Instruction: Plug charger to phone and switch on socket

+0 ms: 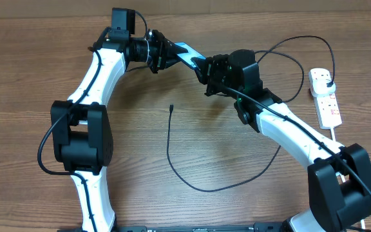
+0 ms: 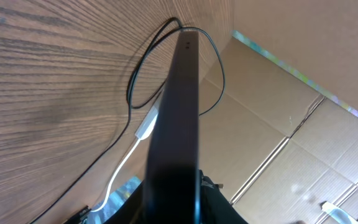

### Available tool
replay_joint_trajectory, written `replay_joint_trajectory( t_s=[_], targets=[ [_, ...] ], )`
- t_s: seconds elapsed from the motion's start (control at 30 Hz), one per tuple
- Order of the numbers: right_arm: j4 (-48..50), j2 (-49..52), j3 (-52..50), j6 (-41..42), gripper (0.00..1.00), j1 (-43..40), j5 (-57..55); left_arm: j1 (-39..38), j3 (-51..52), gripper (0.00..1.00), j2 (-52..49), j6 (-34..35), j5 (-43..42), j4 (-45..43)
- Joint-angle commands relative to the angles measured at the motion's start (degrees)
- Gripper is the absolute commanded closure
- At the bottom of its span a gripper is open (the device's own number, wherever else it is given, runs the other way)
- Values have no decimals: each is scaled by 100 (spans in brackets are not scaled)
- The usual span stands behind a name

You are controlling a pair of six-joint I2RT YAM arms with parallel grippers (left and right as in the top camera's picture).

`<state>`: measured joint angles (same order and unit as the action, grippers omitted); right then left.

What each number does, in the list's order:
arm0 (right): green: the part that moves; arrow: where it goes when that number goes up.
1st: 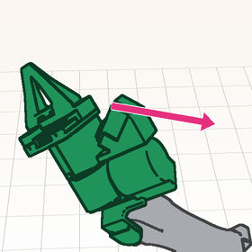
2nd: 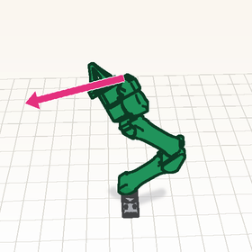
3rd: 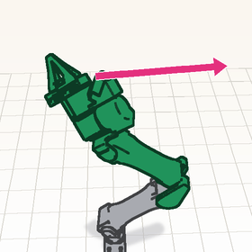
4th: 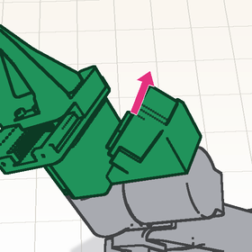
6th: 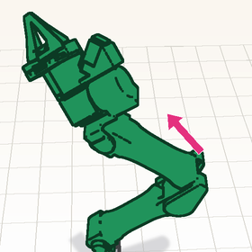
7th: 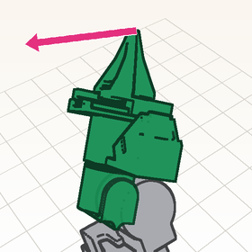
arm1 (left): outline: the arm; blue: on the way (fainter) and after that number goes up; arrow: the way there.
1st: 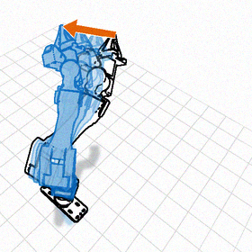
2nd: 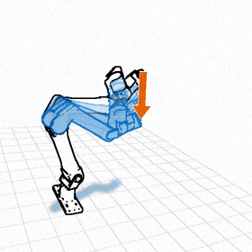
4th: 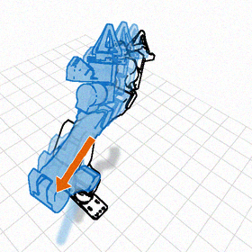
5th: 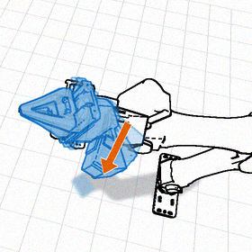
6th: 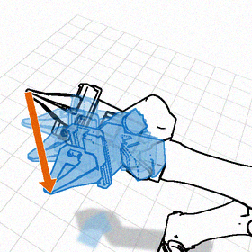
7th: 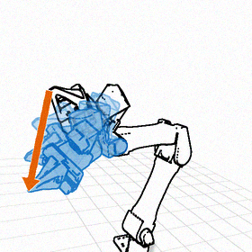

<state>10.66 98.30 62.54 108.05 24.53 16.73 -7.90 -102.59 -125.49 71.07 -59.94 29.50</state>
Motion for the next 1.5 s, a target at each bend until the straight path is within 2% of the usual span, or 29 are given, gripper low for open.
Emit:
replay_joint_trajectory(
  t_s=[0.0,0.3,0.4,0.47,0.63,0.77,0.87,0.93,1.0,1.1,1.2,1.33,1.4,1.47],
  targets=[
    [278,-186,85,-22,96,74,160,-79,-76,80,15,74,149,39],
    [280,-186,85,-22,96,155,155,-103,-76,86,15,74,149,42],
    [278,-186,85,-24,95,155,155,-114,-76,91,15,74,149,42],
    [278,-186,85,-26,90,155,155,-114,-76,96,15,72,146,42],
    [251,-186,85,-50,77,155,155,-114,-76,96,15,57,151,42],
    [63,-186,83,-321,67,125,153,-111,-76,96,15,-260,197,42],
    [-122,-186,83,-903,61,31,157,-70,-76,95,15,-774,282,44],
    [-214,-186,83,-1620,56,-90,149,2,-76,95,15,-1360,315,39],
    [-378,-186,83,-2549,47,-262,142,101,-76,96,15,-1974,407,44],
    [-817,-186,83,-4000,44,-592,354,295,-76,96,15,-2953,400,160],
    [-1443,-186,83,-5335,41,-1003,1032,538,-76,96,15,-3654,299,487],
    [-2186,-186,83,-6577,39,-1346,1670,828,-76,96,26,-4247,-245,765],
    [-2546,-186,85,-6822,35,-1379,1681,944,-76,96,46,-4347,-557,828],
    [-2826,-186,85,-7018,38,-1360,1683,1073,-76,96,87,-4409,-901,846]
  ],
)
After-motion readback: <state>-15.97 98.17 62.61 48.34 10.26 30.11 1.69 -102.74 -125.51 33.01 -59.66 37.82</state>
